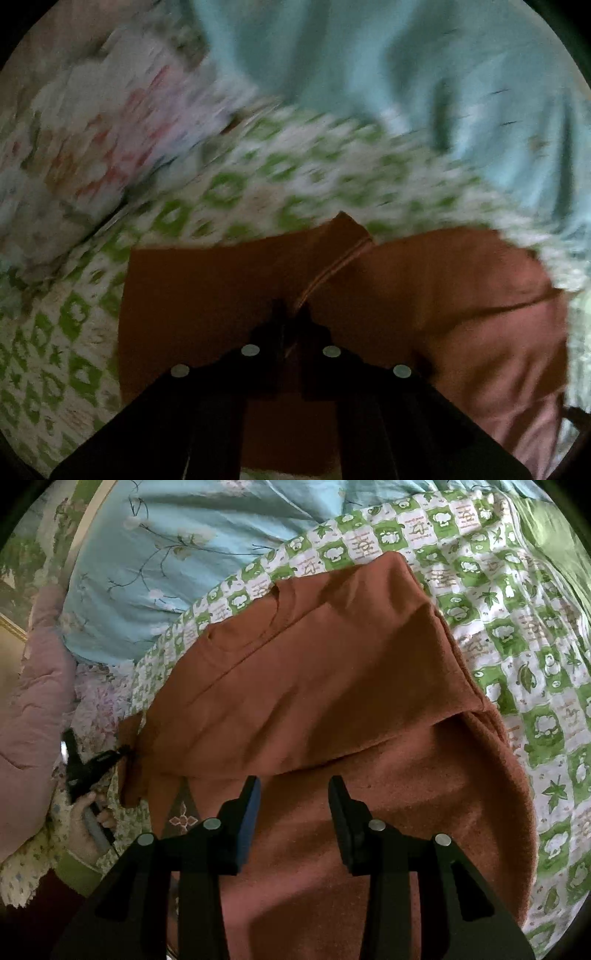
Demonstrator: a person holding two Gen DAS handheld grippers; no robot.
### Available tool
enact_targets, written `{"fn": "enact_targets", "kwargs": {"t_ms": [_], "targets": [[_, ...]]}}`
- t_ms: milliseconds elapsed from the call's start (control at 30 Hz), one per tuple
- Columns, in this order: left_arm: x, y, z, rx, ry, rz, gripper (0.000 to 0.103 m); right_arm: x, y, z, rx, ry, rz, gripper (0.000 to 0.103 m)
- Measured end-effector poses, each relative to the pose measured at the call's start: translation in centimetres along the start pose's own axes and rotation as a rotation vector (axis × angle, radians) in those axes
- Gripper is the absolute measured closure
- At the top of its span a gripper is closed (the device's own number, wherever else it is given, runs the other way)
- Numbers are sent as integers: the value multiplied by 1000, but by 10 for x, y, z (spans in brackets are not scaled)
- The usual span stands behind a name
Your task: Fold small clothes
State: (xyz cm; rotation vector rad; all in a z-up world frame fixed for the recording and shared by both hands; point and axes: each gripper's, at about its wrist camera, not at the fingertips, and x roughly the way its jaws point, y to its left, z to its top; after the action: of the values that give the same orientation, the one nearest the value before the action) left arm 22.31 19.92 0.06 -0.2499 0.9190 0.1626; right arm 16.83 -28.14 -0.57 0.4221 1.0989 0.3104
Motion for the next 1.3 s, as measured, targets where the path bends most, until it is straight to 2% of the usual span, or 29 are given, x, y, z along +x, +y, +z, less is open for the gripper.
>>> {"fn": "enact_targets", "kwargs": {"t_ms": [100, 133, 233, 333, 500, 633, 733, 833, 933, 1000, 1067, 1200, 1267, 1300], "targets": [[-27, -40, 1, -9, -38, -170, 101, 1, -3, -2, 12, 0, 11, 63], [-32, -55, 1, 1, -40, -204, 101, 1, -4, -2, 16, -2, 15, 63], [-50, -116, -9, 65, -44, -335, 101, -1, -10, -3, 33, -11, 17, 63], [-51, -177, -24, 124, -18, -456, 101, -7, -18, -4, 48, -30, 13, 63], [-30, -269, -56, 244, 34, -551, 101, -21, -39, -1, 88, -69, -2, 63], [-4, -319, -77, 329, 72, -554, 101, -31, -61, 2, 131, -95, -20, 63], [23, -337, -94, 371, 128, -542, 100, -37, -73, 5, 158, -111, -29, 63], [41, -340, -106, 397, 186, -518, 97, -41, -79, 9, 164, -121, -29, 63], [38, -329, -110, 391, 204, -517, 84, -38, -79, 14, 161, -122, -31, 63], [28, -320, -111, 397, 200, -518, 66, -32, -75, 20, 150, -117, -28, 58], [14, -305, -111, 398, 181, -506, 56, -24, -71, 26, 146, -112, -22, 45], [-18, -253, -112, 392, 143, -463, 55, -5, -58, 44, 124, -113, 3, 43], [-30, -219, -114, 378, 128, -408, 55, 5, -52, 53, 104, -114, 6, 43], [-35, -197, -115, 369, 119, -354, 55, 14, -50, 59, 96, -107, -3, 43]]}}
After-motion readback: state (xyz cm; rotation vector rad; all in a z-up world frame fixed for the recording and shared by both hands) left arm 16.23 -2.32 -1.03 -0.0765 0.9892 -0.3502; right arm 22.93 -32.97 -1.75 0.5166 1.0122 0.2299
